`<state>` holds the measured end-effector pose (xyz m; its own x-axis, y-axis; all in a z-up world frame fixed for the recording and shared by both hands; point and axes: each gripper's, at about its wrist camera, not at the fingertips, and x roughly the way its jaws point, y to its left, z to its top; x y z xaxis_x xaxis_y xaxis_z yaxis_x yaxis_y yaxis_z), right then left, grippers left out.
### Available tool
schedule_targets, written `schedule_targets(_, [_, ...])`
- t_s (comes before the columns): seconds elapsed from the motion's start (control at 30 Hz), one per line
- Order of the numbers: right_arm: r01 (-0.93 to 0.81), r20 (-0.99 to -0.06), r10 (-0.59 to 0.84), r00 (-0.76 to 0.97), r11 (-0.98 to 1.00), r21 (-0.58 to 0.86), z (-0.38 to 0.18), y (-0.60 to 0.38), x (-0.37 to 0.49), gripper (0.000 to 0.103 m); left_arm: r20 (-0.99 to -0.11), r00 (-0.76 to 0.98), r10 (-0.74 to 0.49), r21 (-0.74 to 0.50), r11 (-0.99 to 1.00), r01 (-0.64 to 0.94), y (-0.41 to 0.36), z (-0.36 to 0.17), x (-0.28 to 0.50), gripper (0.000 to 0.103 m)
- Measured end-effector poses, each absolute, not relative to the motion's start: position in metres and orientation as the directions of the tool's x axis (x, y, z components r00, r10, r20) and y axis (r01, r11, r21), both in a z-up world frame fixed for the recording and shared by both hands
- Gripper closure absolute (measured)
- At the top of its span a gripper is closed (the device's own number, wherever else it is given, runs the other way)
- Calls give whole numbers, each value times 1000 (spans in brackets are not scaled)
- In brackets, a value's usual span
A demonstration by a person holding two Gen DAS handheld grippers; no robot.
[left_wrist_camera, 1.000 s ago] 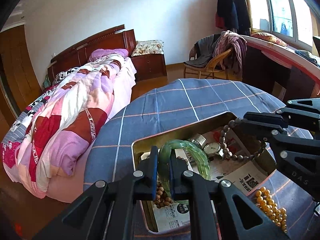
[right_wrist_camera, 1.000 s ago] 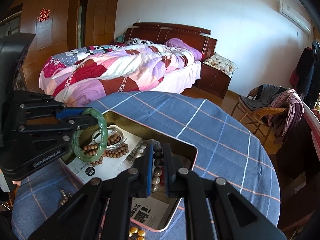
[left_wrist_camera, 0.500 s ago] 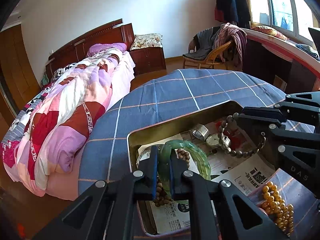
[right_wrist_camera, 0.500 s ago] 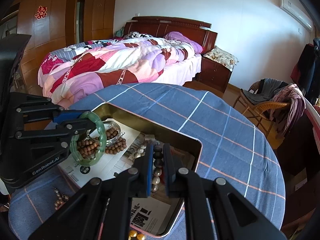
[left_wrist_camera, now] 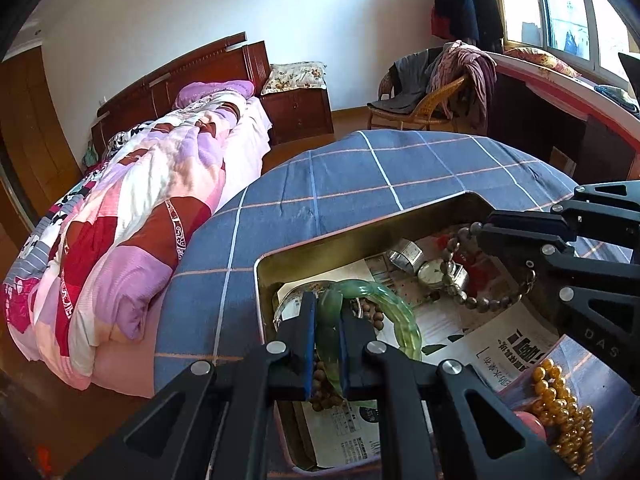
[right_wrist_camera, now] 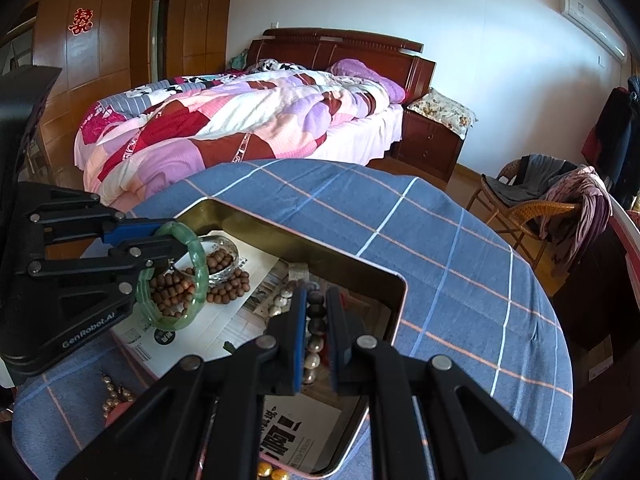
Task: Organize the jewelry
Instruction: 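Carry jade bangle and dark bracelet into the pink tin and open both tools, then withdraw both tools from the tin toward the pink bangle and gold beads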
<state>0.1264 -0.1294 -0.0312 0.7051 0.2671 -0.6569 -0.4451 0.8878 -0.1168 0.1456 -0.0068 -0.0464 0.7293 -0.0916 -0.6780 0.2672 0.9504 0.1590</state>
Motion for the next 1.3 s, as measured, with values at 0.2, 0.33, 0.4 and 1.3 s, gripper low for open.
schedule_targets(0.2, [-445,-663,269,699,889,-109,-37,-130,129,91,-681,727,-86,162,951,264,-5,-50,147,94])
schedule_targets(0.33, [-440,-660,268,702,892,-105,-38,-131,128,91,-674,735,-78,164,954,252,-3,-51,145,94])
schedule_targets(0.4, [-435,-653,265,709,894,-110,-38,-131,126,85,-680,729,-79,160,954,253,-3,-52,144,86])
schedule_targets(1.3, [-369,-630,261,731,928,-43,-39,-167,77,43,-614,787,-67,145,970,196,7,-47,73,30])
